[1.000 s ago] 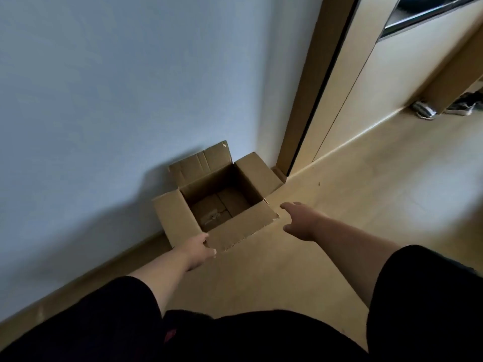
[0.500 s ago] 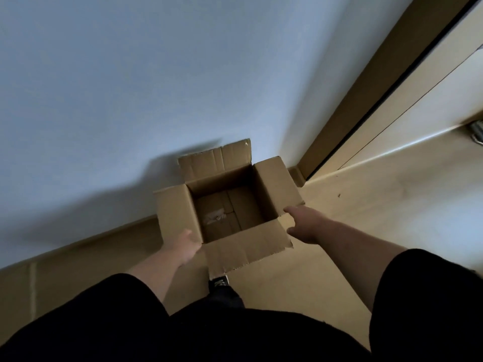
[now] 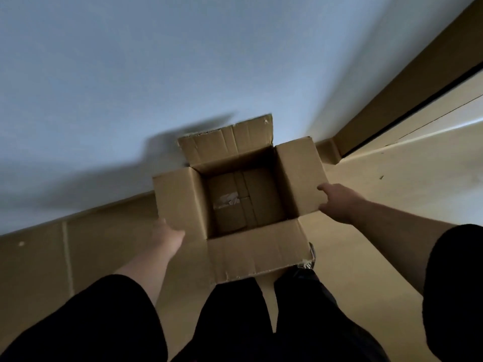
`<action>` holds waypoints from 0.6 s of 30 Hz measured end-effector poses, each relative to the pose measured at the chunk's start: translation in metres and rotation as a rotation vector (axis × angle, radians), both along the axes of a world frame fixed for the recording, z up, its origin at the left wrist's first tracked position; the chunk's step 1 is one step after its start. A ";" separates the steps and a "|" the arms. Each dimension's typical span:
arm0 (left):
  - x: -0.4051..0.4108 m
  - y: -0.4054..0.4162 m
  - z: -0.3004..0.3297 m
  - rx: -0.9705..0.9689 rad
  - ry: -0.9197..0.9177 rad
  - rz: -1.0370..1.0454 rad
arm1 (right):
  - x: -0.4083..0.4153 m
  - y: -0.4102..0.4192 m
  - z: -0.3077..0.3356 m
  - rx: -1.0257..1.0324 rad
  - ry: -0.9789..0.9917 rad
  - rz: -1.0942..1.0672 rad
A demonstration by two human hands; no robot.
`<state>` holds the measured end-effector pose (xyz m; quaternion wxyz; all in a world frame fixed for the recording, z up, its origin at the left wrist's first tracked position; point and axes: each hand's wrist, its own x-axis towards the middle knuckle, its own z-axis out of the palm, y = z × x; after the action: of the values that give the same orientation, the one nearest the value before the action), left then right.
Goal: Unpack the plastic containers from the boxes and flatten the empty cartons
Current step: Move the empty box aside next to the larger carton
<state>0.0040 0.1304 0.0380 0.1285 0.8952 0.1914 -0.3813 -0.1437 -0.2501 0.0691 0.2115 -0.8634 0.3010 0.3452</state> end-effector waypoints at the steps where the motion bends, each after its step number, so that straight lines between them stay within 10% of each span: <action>1: -0.005 0.000 -0.008 0.035 0.005 0.051 | -0.001 -0.007 -0.009 0.006 0.022 0.004; 18: -0.008 0.036 -0.061 -0.090 -0.046 0.488 | 0.013 -0.022 -0.062 0.001 0.049 -0.286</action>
<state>-0.0045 0.1659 -0.0228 0.2607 0.8244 0.3817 -0.3267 -0.1309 -0.2723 0.0074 0.2517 -0.8029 0.4259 0.3325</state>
